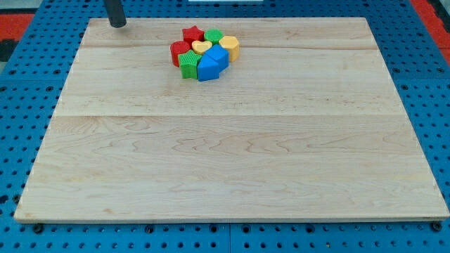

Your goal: Push the red star to the to right

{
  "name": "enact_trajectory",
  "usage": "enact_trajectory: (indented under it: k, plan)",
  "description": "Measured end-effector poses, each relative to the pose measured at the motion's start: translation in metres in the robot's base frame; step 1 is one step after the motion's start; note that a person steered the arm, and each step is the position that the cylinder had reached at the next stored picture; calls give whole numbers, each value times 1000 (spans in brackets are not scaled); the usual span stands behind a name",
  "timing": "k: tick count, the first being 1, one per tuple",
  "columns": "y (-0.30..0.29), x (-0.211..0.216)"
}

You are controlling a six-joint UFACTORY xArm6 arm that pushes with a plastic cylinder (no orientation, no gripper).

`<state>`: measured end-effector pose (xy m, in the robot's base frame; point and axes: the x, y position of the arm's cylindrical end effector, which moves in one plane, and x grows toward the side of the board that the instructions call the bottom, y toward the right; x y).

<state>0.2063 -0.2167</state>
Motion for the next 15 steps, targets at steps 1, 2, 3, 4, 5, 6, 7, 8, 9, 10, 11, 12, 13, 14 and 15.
enact_trajectory:
  k: [1, 2, 3, 4, 5, 6, 7, 8, 9, 10, 11, 12, 13, 14, 15]
  plan:
    - [2, 0]
    - [20, 13]
    - [48, 29]
    - [66, 48]
    - [99, 51]
    - [106, 51]
    - [106, 51]
    - [114, 51]
    - [137, 49]
    - [159, 37]
    - [168, 31]
    - [185, 31]
    - [228, 31]
    - [254, 33]
    - [287, 39]
